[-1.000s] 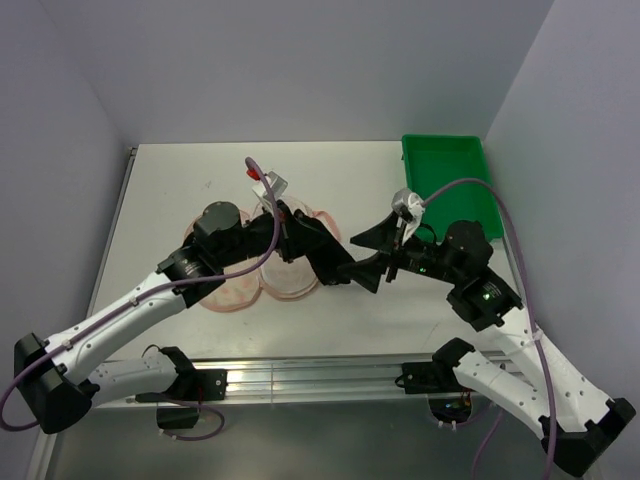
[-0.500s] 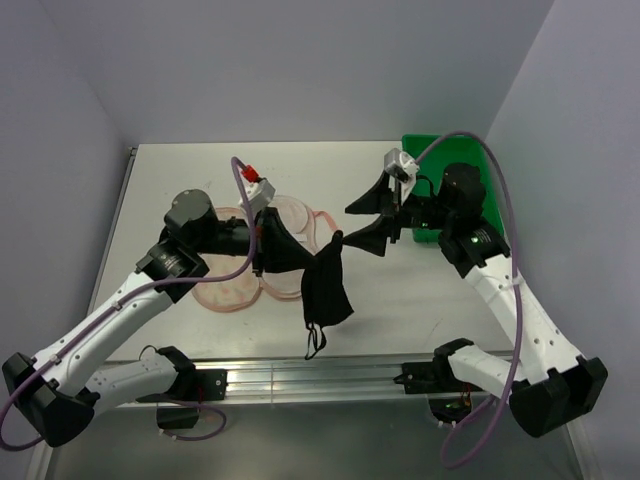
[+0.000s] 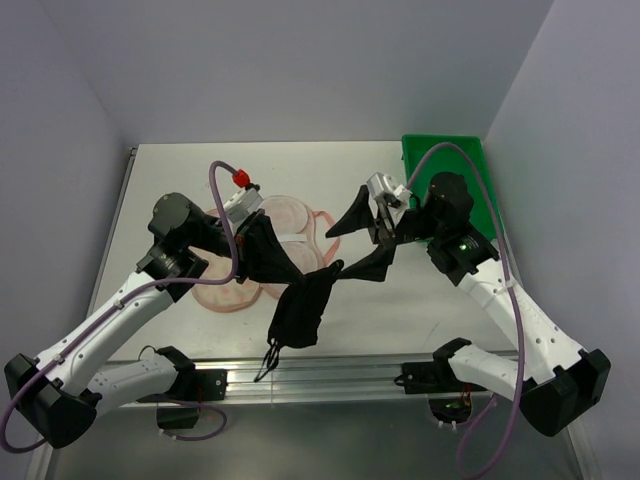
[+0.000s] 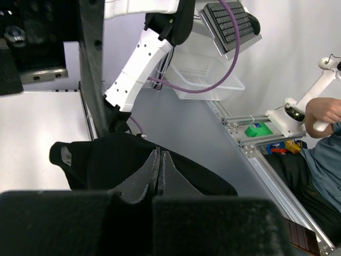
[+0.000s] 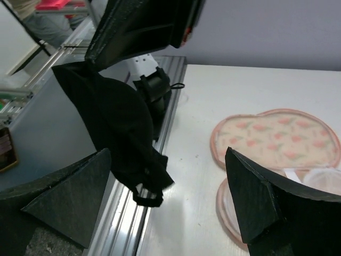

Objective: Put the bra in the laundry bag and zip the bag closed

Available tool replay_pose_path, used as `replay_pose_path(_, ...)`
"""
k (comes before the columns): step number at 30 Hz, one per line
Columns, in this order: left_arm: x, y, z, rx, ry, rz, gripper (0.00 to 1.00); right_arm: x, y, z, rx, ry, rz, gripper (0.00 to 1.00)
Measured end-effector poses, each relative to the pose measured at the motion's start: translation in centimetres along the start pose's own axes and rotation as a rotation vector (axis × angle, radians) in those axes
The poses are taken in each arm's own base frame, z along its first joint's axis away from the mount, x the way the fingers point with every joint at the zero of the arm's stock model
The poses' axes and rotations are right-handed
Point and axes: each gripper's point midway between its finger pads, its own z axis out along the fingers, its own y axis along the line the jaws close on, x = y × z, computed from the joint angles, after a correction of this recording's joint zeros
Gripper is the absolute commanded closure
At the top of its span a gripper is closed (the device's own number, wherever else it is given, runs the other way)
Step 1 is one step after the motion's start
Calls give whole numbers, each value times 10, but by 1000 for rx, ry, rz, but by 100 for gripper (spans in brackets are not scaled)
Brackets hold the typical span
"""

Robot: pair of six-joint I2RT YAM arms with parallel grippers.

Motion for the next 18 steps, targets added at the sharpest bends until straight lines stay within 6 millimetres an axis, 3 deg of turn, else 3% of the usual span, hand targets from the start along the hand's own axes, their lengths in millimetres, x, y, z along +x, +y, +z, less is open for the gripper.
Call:
replay_pose_path(5,3,1,0,7,9,-10,100,12,14,19,-78,37,19,5)
replay_pose_path(10,5,2,0,10,16,-4,100,12,21,29,-98,40,17,14)
replay_pose_path(13,10,5,-1,2,28,-14,100,15,24,31,-97,40,29,22)
replay_pose_path(14,12,6,-1,0,31,-15,100,15,24,32,-95,39,35,32)
replay_pose_path(16,15,8,-1,-6,37,-22,100,14,26,33,-93,34,40,42)
replay_pose_path(18,17,10,-2,-13,40,-25,100,13,28,34,-92,32,44,43)
